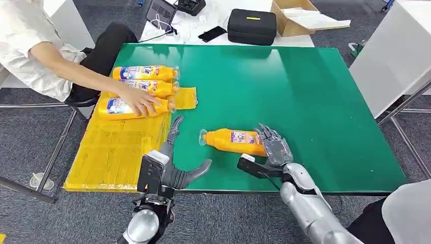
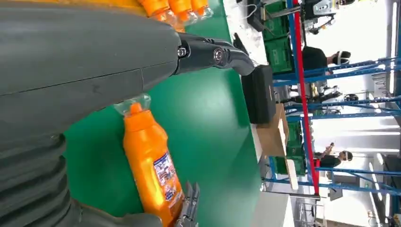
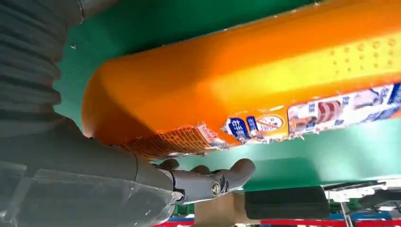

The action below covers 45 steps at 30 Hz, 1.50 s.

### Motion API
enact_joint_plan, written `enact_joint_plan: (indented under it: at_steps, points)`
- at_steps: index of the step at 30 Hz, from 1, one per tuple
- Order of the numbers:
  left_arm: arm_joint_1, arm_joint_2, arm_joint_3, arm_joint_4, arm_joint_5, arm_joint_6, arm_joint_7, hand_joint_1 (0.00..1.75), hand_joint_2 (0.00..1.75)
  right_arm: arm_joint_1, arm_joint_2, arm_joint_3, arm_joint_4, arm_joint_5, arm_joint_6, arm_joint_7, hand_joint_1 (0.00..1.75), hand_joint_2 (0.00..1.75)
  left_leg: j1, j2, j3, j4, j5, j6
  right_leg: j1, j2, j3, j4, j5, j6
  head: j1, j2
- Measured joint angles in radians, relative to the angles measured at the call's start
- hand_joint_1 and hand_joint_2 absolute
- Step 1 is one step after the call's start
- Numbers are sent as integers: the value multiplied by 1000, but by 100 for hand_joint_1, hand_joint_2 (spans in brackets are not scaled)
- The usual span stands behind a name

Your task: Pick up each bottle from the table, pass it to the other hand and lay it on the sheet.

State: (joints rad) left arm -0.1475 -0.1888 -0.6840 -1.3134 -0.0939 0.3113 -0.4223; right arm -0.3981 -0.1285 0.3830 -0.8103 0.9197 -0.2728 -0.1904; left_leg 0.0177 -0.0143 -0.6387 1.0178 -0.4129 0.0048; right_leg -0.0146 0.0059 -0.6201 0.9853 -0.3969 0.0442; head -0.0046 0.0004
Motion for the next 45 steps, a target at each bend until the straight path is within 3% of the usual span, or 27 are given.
enact_joint_plan:
  at_steps: [5, 12, 13, 14, 16, 17, 24, 32, 39, 45]
  points:
    - [0, 0, 0, 0, -1, -2, 2, 0, 175, -7, -5, 0, 4, 0, 14, 11, 0, 175, 0, 0, 1, 0, 0, 0, 0, 0, 1, 0, 0, 0, 0, 0]
    - [-3, -2, 1, 0, -9, -6, 14, 0, 175, -59, -25, 13, 38, 58, 92, 129, 0, 175, 0, 0, 3, 0, 0, 0, 0, 0, 3, 0, 0, 0, 0, 0]
    - [-3, -3, 1, 0, -11, -8, 15, 0, 175, -64, -27, 14, 44, 65, 96, 149, 23, 175, 0, 0, 3, 0, 0, 0, 0, 0, 3, 0, 0, 0, 0, 0]
    - [-3, -4, 1, 0, -11, -9, 16, 0, 175, -70, -26, 16, 47, 70, 98, 161, 134, 175, 0, 0, 3, 0, 0, 0, 0, 0, 3, 0, 0, 0, 0, 0]
    - [-3, -7, 1, 0, -12, -11, 17, 0, 175, -80, -27, 18, 55, 72, 111, 174, 143, 175, 0, 0, 3, 0, 0, 0, 0, 0, 3, 0, 0, 0, 0, 0]
    - [-3, -9, 2, 0, -12, -12, 18, 0, 175, -84, -27, 19, 64, 71, 125, 179, 171, 175, 0, 0, 4, 0, 0, 0, 0, 0, 3, 0, 0, 0, 0, 0]
    - [-9, -19, 2, 8, -8, -14, 18, 0, 175, -115, -27, 19, 110, 37, 159, 181, 175, 175, 0, 0, 6, 0, 0, 0, 0, 0, 6, 0, 0, 0, 0, 0]
    - [-12, -19, 2, 16, 2, -14, 12, 0, 175, -124, -29, 6, 135, -26, 153, 103, 175, 175, 0, 1, 6, 0, 0, 0, 0, 0, 6, 0, 0, 0, 0, 0]
    - [-12, -19, 2, 16, 9, -5, 0, 0, 175, -97, -28, -10, 137, -61, 68, 31, 175, 175, 0, 0, 6, 0, 0, 0, 0, 0, 6, 0, 0, 0, 0, 0]
    - [-6, -18, 3, 15, 26, 22, -27, 0, 175, -29, -8, -51, 82, -193, 19, -116, 175, 175, 0, 0, 5, 0, 0, 0, 0, 0, 6, 0, 0, 0, 0, 0]
